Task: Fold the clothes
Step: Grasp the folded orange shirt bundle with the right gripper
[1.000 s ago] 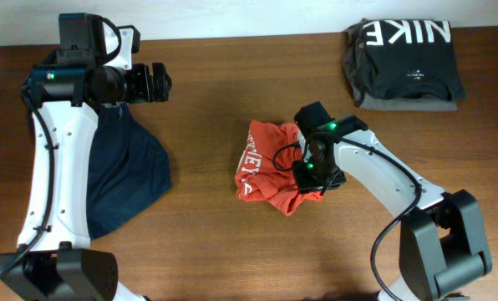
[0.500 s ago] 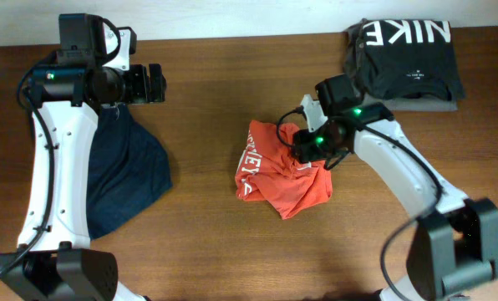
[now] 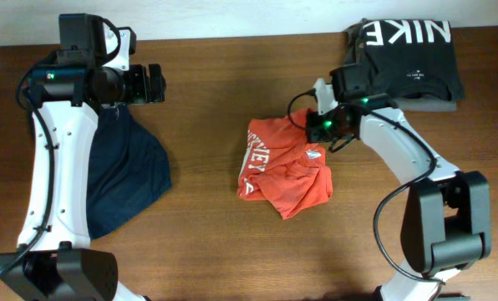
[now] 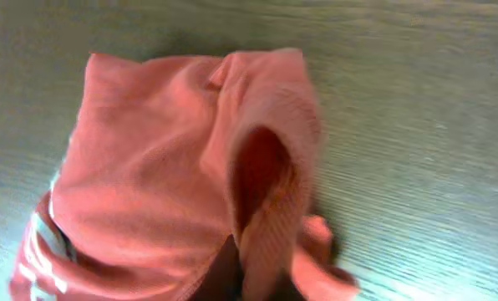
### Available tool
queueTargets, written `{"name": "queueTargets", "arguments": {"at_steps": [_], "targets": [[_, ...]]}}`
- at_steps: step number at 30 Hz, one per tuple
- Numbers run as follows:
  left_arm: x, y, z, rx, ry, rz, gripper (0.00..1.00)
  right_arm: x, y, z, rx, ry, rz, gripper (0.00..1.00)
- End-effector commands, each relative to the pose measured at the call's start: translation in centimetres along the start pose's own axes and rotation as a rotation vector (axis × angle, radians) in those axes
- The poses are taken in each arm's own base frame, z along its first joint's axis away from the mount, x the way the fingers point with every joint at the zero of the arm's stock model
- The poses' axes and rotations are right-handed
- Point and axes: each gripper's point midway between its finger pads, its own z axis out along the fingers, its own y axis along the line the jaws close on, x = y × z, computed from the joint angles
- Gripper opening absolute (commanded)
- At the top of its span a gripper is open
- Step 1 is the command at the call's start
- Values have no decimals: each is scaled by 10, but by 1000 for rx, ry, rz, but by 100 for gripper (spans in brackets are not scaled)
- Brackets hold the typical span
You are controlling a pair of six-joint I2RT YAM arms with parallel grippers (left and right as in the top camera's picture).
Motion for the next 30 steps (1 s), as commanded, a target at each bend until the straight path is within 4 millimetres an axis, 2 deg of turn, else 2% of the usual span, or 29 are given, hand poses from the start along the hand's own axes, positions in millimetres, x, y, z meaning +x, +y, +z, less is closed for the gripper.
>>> {"name": "queueTargets", "arguments": {"at_steps": [1,2,4,6,8,11,19,23,26,28,30], "targets": [[5,1,10,-6,24,-2,99,1,-16,-10,19,17,76,49],[5,1,10,-6,24,-2,99,8,-23,-15,20,46,107,64],[5,1,10,-7,24,-2,99,19,-34,-22,10,93,165,73],[5,2,10,-10,24,-2,99,30,-39,-28,-24,133,189,82],[5,2,10,-10,24,-2,99,40,-32,-34,-112,172,135,87],[5,2,10,-10,25,-2,99,52,-29,-33,-128,209,71,93],[5,2,10,-9,25,5,99,76,-23,0,-217,188,20,96],[5,2,10,-9,25,5,99,73,-7,21,-332,129,0,95],[6,2,10,-10,28,5,99,75,1,38,-350,146,16,89],[6,2,10,-10,30,5,99,77,6,47,-357,157,31,79],[6,2,10,-10,32,5,99,79,15,60,-376,175,48,35]]}}
